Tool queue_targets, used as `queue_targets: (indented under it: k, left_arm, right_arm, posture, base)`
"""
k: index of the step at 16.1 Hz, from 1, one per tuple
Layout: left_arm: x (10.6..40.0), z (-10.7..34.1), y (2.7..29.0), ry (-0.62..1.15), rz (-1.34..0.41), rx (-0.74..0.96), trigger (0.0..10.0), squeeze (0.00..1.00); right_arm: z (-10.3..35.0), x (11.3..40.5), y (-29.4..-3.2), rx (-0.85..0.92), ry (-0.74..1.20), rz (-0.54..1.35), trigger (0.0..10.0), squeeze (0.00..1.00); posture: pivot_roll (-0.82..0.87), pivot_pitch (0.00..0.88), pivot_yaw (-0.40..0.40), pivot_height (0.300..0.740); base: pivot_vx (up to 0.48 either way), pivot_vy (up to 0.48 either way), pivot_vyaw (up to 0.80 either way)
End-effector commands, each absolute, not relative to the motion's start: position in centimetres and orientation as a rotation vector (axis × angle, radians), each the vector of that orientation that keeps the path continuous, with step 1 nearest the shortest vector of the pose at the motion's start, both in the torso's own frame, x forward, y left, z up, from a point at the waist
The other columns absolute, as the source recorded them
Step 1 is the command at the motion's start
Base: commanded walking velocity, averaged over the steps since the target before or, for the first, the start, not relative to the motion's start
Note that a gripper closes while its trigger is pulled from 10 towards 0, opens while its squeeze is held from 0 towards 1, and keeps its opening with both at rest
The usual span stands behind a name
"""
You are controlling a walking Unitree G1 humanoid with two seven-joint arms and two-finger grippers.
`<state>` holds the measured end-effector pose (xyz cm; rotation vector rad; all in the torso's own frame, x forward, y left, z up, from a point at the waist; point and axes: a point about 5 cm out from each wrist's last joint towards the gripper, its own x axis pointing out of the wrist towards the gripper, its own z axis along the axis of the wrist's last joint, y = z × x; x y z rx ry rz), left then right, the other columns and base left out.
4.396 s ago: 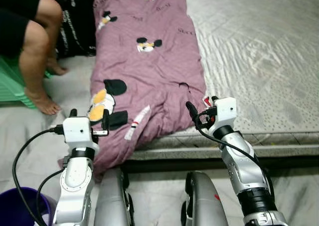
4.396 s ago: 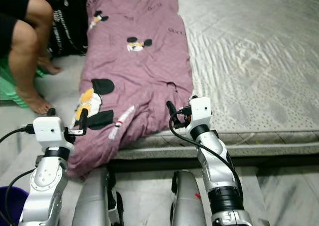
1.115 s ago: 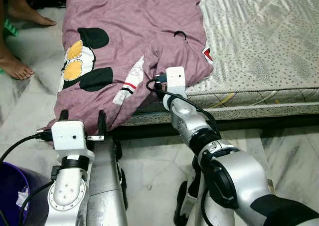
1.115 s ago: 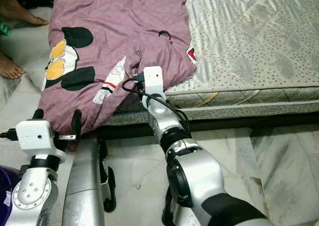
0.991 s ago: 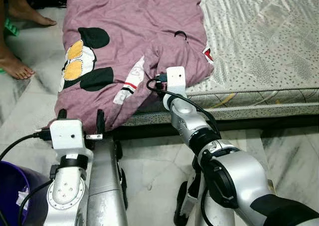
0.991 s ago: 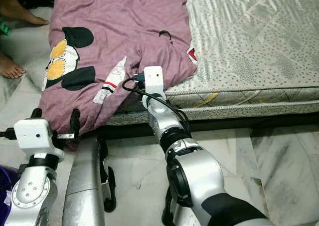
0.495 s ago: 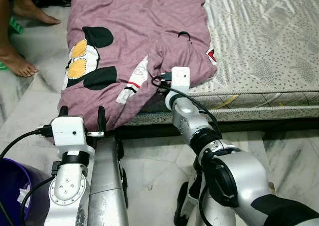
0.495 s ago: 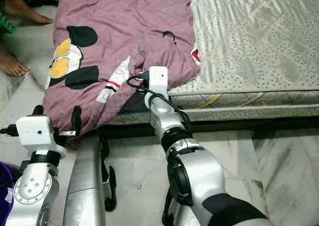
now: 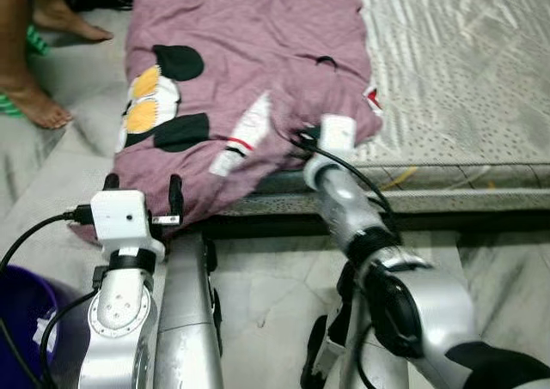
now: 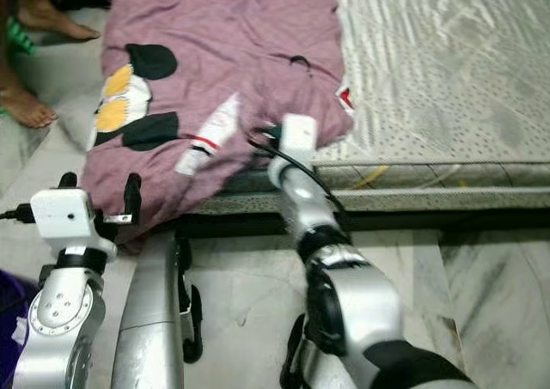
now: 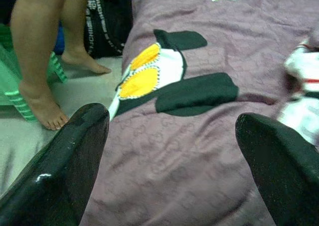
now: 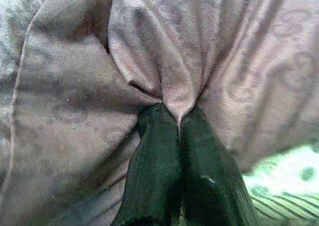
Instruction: Clean up the room
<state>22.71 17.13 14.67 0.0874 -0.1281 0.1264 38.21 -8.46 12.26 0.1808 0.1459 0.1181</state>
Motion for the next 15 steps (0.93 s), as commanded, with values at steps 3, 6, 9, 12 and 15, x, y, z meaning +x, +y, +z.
queue_targets:
  k: [3,6,9,12,15]
  left_arm:
    - [23.0,14.0,17.5,-0.107,0.132,0.082,10.0,0.0]
    - [23.7,13.8,17.0,-0.111,0.097,0.069,10.0,0.0]
    - [24.3,13.7,16.7,-0.115,0.072,0.061,10.0,0.0]
    - [24.8,13.4,16.2,-0.111,0.039,0.055,10.0,0.0]
    - [25.4,13.0,15.7,-0.106,0.013,0.045,10.0,0.0]
  right_arm:
    - [10.9,37.4,-12.3,0.171,0.124,0.043,0.0,0.0]
    - [9.7,33.6,-15.7,0.137,0.088,0.01,0.0,0.0]
    - [9.3,29.7,-17.9,0.134,0.105,-0.027,0.0,0.0]
    - [7.8,24.9,-19.3,0.084,0.199,-0.017,0.0,0.0]
    - [6.4,22.2,-20.0,0.061,0.354,-0.023,10.0,0.0]
  posture:
    - [0.11,0.231,-0.023,0.532]
    - [0.07,0.21,0.001,0.532]
    - [0.04,0.199,0.015,0.532]
    - [0.0,0.19,0.029,0.532]
    - [-0.02,0.172,0.038,0.532]
  base:
    - [0.0,0.0,0.0]
    - [0.0,0.0,0.0]
    - [0.0,0.0,0.0]
    - [0.0,0.0,0.0]
    - [0.0,0.0,0.0]
